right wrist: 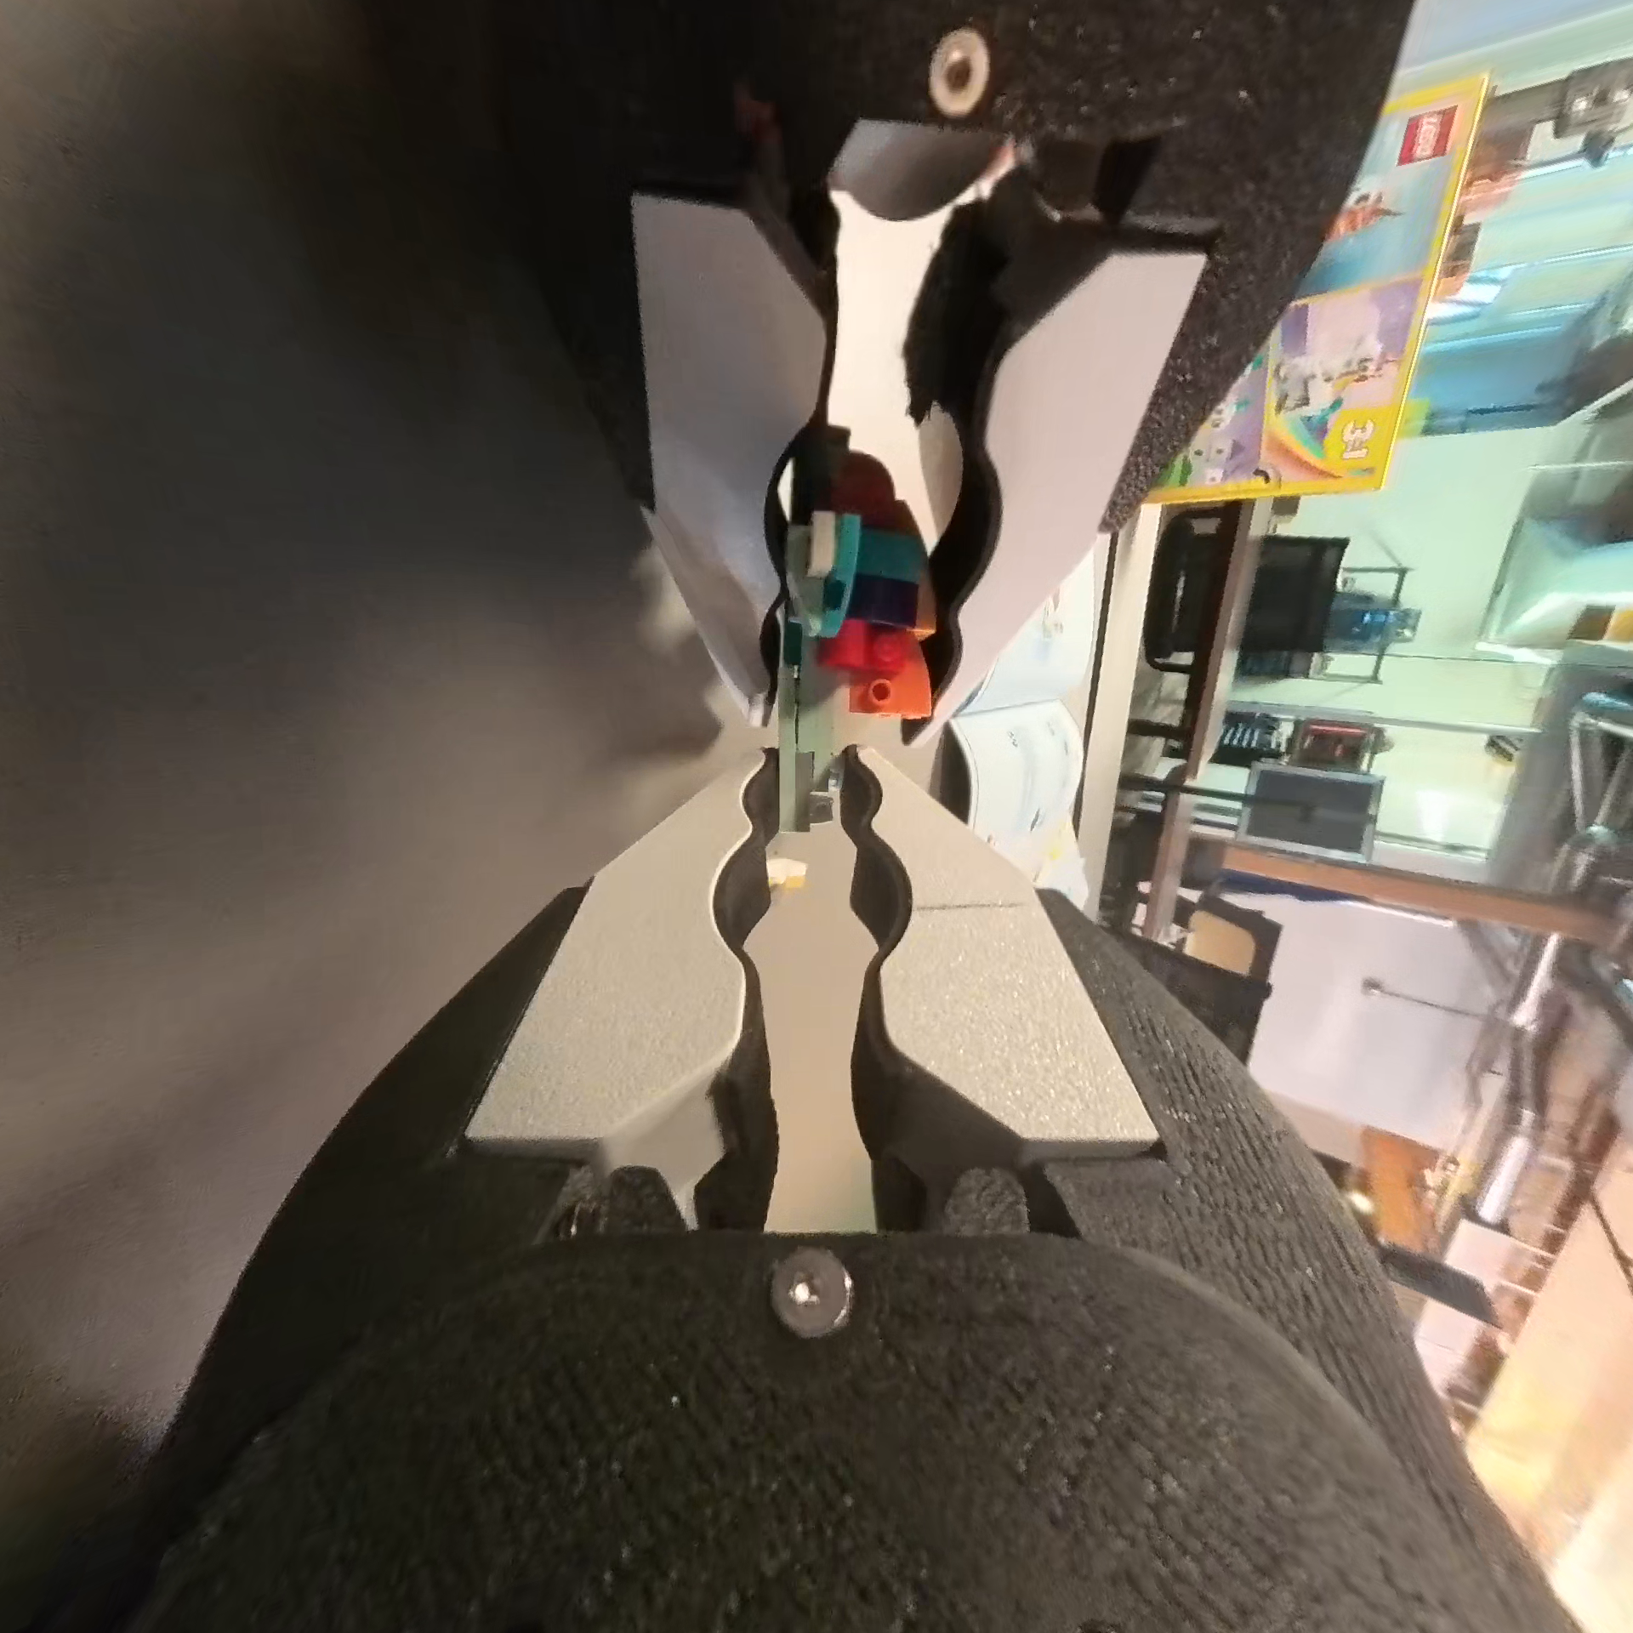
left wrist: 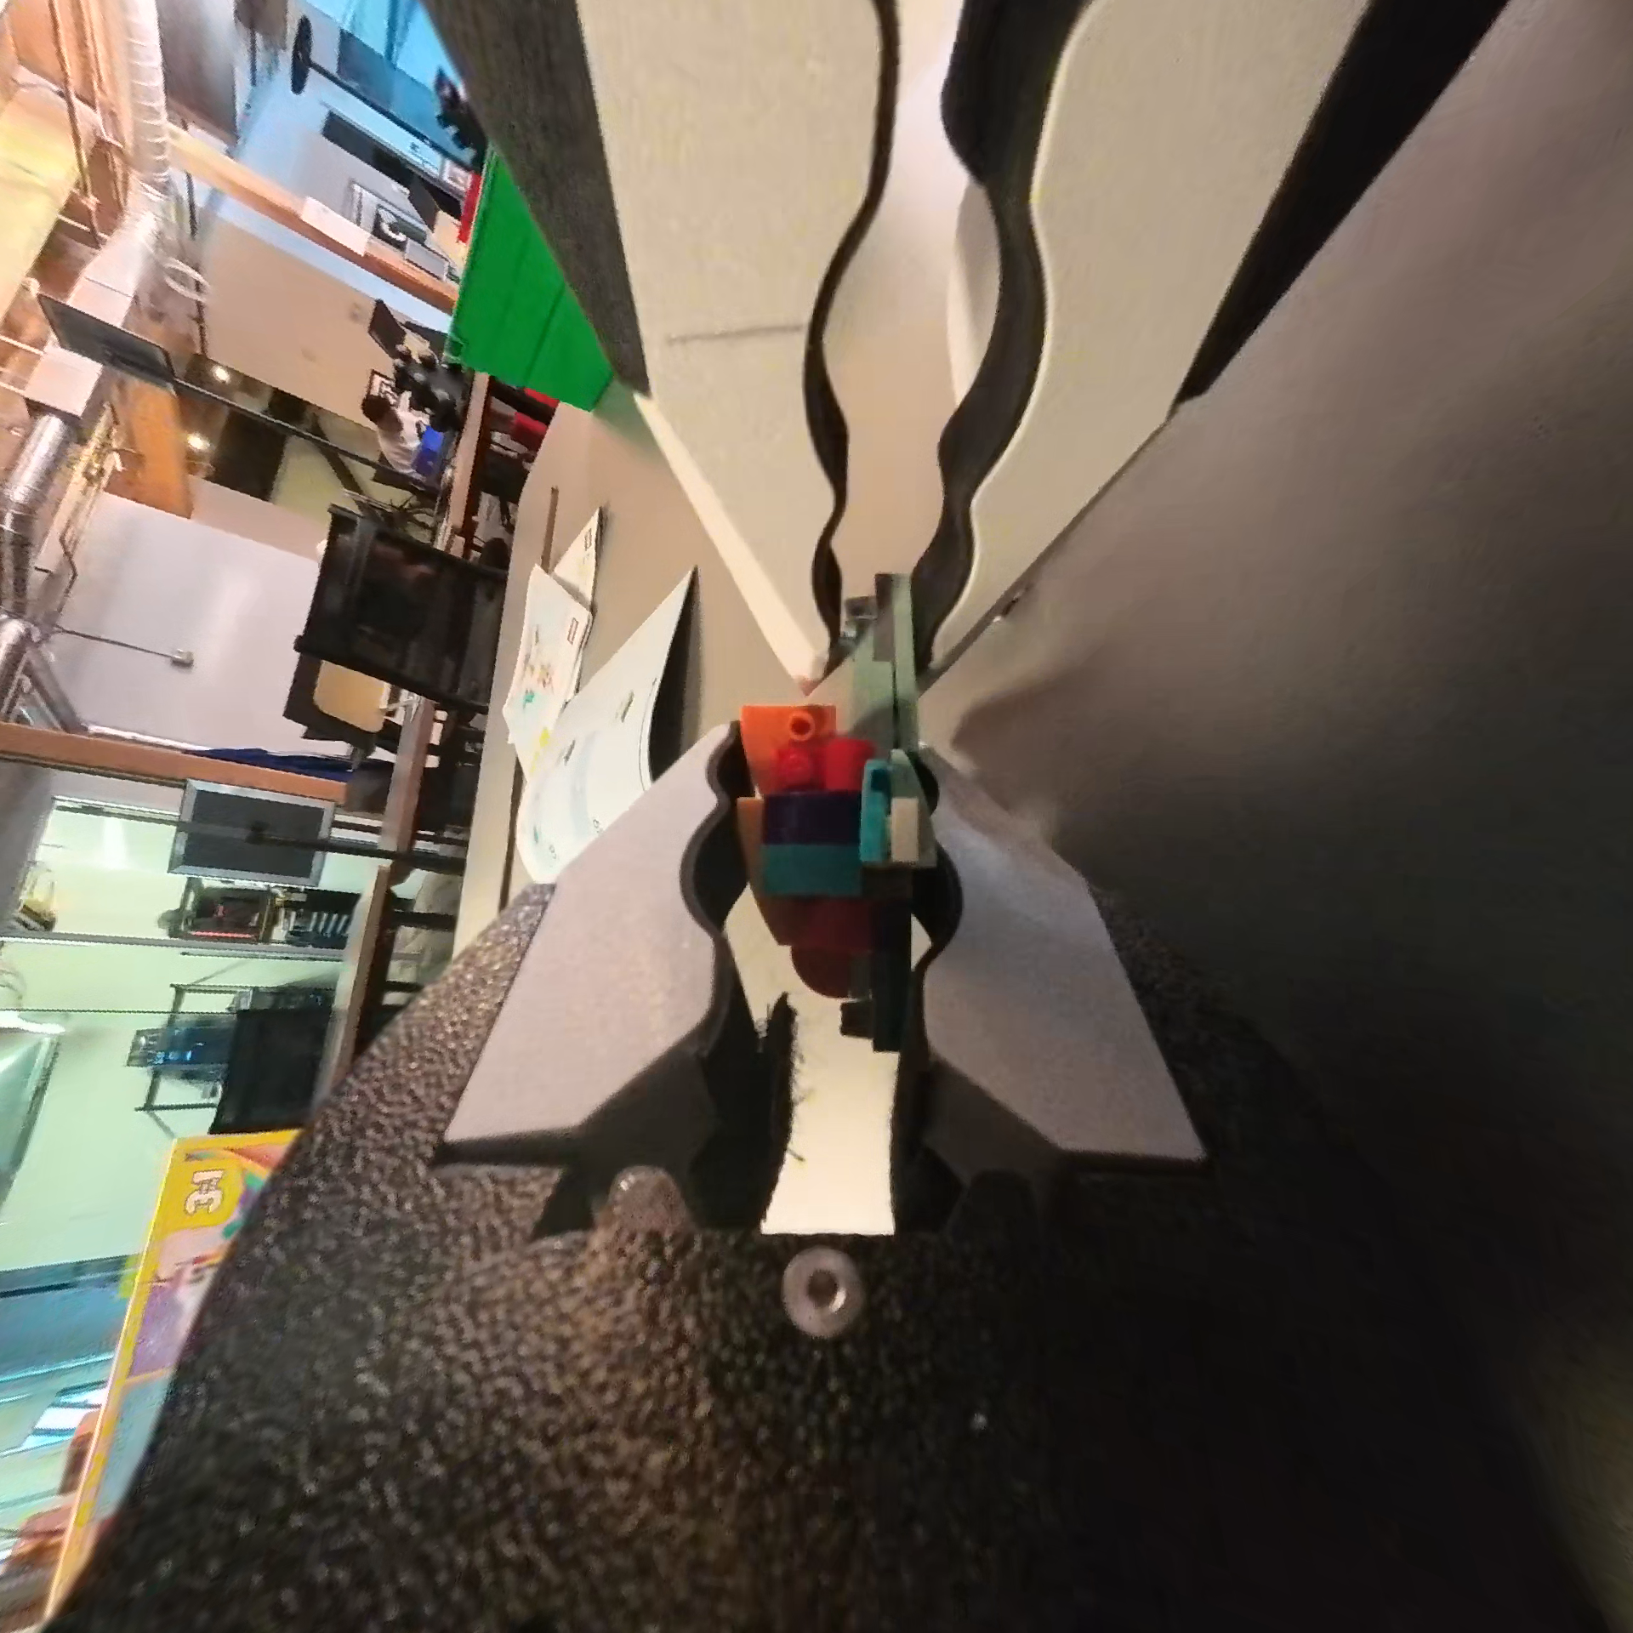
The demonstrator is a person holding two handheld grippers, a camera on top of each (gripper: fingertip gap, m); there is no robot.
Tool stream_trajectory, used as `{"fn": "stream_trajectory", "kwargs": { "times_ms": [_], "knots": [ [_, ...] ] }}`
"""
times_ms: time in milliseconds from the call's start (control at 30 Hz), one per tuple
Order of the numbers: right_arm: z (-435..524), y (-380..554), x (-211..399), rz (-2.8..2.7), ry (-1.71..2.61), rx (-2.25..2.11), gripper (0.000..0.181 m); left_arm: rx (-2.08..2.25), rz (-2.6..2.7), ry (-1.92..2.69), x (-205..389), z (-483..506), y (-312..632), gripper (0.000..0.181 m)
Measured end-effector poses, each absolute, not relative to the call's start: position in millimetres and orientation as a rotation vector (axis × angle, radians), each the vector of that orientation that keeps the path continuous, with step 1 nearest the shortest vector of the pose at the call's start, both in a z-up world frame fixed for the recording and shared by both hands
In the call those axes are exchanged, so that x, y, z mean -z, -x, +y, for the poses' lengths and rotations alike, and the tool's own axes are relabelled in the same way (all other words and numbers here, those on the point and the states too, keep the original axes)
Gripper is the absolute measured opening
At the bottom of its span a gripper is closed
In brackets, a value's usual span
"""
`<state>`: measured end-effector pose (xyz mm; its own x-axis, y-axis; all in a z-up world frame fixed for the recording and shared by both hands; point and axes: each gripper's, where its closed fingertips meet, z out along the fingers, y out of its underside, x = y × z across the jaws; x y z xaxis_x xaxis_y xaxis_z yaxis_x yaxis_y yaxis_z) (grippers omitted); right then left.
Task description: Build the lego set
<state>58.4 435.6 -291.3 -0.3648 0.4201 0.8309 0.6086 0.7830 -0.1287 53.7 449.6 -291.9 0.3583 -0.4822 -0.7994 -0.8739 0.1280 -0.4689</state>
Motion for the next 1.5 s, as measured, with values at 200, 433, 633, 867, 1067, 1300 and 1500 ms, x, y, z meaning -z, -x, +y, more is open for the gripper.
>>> {"fn": "stream_trajectory", "kwargs": {
  "times_ms": [200, 433, 633, 867, 1067, 1300, 1500],
  "knots": [
    [435, -58, 294, -1.993, 0.765, 0.253, 0.011, -0.477, 1.303, 1.507, 295, 450, -52, 0.031],
    [432, -58, 292, -1.998, 0.781, 0.175, 0.011, -0.52, 1.313, 1.413, 287, 448, -55, 0.038],
    [421, -56, 288, -1.995, 0.877, -0.051, 0.02, -0.446, 1.331, 1.444, 287, 443, -55, 0.03],
    [416, -56, 276, -1.983, 0.924, -0.175, 0.015, -0.253, 1.253, 1.511, 284, 440, -59, 0.03],
    [420, -58, 277, -1.983, 1.039, -0.191, 0.013, -0.245, 1.205, 1.573, 285, 443, -59, 0.03],
    [417, -58, 278, -1.963, 1.019, -0.265, 0.015, -0.286, 1.234, 1.521, 286, 441, -59, 0.03],
    [445, -91, 285, -1.775, 1.528, -0.651, 0.036, -0.42, 1.185, 1.454, 276, 449, -37, 0.03]
  ]
}}
